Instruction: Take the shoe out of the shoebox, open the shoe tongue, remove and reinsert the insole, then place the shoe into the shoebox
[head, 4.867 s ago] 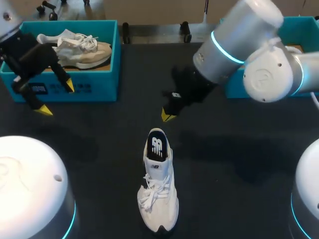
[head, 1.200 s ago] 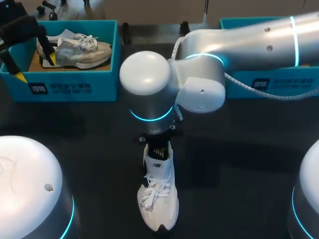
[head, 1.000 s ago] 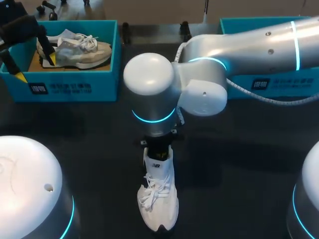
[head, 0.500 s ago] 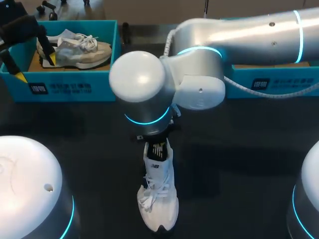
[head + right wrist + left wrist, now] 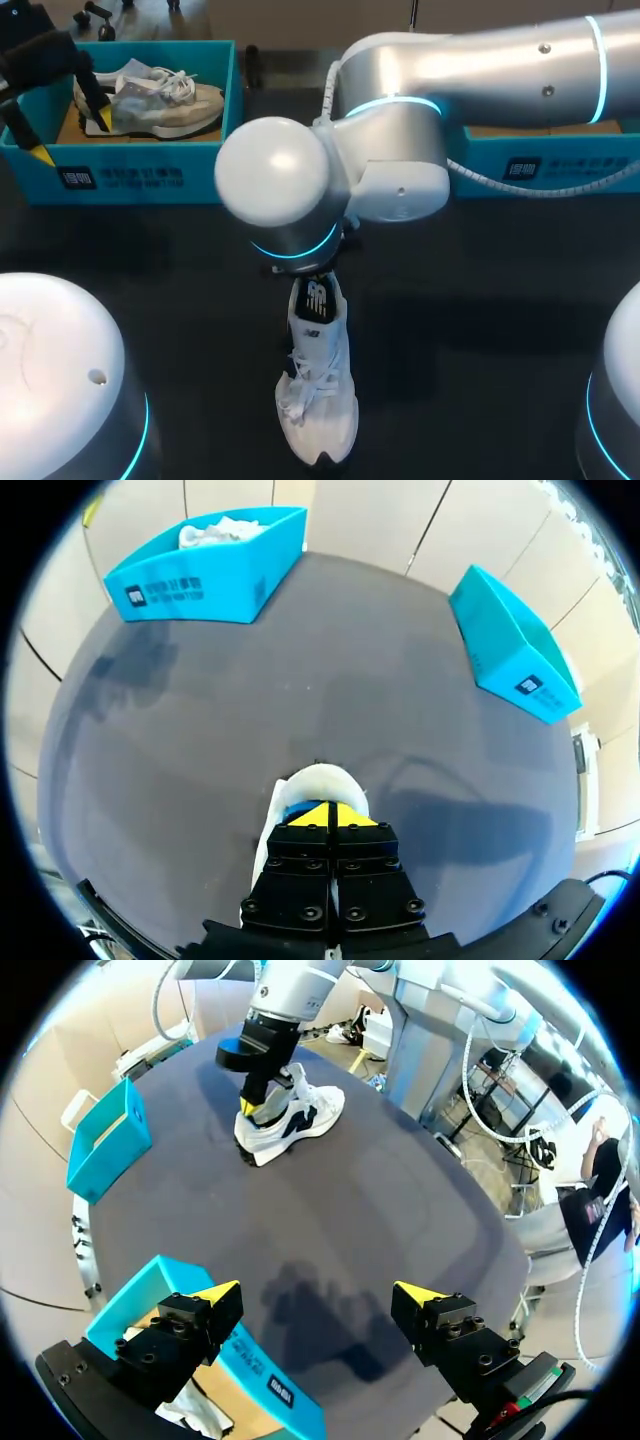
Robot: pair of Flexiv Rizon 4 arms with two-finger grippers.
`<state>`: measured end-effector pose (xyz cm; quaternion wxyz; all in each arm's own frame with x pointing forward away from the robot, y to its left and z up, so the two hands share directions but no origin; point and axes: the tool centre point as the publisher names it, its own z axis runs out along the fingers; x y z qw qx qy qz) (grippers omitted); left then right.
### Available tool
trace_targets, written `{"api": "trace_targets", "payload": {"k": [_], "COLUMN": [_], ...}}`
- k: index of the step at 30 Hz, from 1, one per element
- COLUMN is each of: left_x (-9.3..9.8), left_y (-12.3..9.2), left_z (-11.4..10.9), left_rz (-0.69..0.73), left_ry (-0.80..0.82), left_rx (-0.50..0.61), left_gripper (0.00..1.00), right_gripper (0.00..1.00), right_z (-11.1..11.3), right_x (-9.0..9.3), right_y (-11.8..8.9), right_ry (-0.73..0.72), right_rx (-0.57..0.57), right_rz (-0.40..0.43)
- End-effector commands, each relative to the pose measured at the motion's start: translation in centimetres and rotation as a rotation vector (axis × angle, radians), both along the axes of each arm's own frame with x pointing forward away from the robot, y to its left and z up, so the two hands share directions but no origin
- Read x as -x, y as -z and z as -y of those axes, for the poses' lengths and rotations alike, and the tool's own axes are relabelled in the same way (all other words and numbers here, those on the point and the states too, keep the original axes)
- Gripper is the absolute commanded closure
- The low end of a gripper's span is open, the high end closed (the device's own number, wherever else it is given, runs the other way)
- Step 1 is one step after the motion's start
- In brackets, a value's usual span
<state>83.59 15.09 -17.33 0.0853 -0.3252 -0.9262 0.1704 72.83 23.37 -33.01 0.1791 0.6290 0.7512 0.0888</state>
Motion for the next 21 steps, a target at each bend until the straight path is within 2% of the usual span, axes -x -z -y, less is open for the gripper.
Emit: {"api": "trace_targets", "payload": {"k": [1, 2, 13, 21], "left_x": [0.0, 0.0, 0.0, 0.0], "left_y": [0.0, 0.0, 0.0, 0.0], "left_z": [0.0, 0.0, 0.0, 0.0], "left_rz": [0.001, 0.001, 0.001, 0.001], "left_ry": [0.002, 0.002, 0.002, 0.002], "left_rx": [-0.004, -0.004, -0.004, -0.004], "left_gripper": [0.0, 0.0, 0.0, 0.0], "right_gripper": [1.0, 1.0, 1.0, 1.0], "right_z": [-0.2, 0.0, -0.2, -0.4], "right_x": [0.3, -0.2, -1.2, -0.9], "right_y": [0.8, 1.8, 3.9, 5.2], "right_ry": [0.084, 0.088, 0.098, 0.117], "right_rx": [-0.038, -0.053, -0.084, -0.098], "right_rz": [0.031, 0.019, -0.043, -0.103]}}
